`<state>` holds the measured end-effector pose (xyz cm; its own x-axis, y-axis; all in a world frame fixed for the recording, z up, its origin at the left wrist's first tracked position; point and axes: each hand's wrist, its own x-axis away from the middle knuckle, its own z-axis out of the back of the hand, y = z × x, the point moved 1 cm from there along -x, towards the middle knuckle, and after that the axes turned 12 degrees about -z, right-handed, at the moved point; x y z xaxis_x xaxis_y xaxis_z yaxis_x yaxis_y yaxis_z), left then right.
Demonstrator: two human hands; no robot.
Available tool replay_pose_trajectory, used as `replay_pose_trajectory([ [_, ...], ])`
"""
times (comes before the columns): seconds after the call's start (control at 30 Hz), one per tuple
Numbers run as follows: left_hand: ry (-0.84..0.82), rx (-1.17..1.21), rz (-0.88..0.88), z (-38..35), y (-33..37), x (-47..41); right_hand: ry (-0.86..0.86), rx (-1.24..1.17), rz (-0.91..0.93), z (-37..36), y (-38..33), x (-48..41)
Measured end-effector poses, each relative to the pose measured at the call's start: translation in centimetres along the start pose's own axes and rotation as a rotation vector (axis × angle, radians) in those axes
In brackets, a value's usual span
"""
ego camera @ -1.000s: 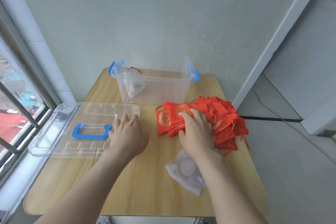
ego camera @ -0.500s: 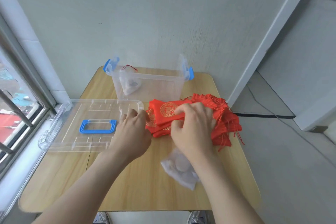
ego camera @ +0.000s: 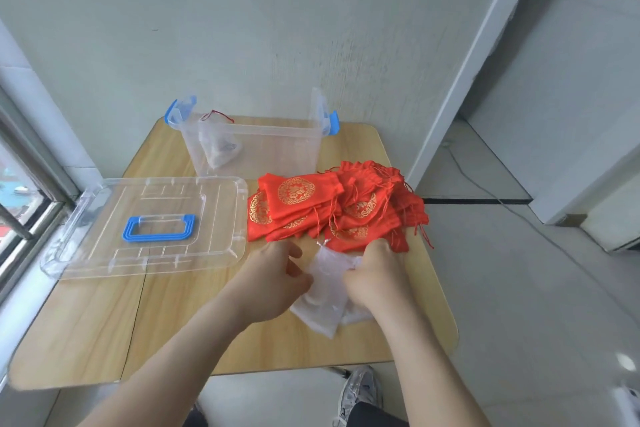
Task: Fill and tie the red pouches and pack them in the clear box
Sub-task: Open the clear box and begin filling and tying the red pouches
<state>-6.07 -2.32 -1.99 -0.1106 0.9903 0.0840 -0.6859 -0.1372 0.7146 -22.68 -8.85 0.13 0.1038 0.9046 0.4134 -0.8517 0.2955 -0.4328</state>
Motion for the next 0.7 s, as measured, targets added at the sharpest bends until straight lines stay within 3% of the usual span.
replay_pose_trajectory([
  [0.23,-0.030,0.290,0.145,0.9,-0.1,-0.3,-0.031,-0.080,0.159,-0.5,-1.3,0.5],
  [0.37,0.134,0.423,0.209,2.8,-0.3,0.1,-0.179,-0.349,0.307,-0.8,-4.3,0.9],
  [0.5,0.340,0.569,0.238,5.2,-0.3,0.0,-0.249,-0.570,0.334,-1.7,-7.0,0.8],
  [0.6,0.456,0.551,0.211,6.5,-0.3,0.0,-0.263,-0.580,0.321,-2.7,-8.4,0.5],
  [0.7,0.473,0.455,0.172,6.7,-1.1,-0.3,-0.222,-0.459,0.284,-2.8,-8.9,0.0],
])
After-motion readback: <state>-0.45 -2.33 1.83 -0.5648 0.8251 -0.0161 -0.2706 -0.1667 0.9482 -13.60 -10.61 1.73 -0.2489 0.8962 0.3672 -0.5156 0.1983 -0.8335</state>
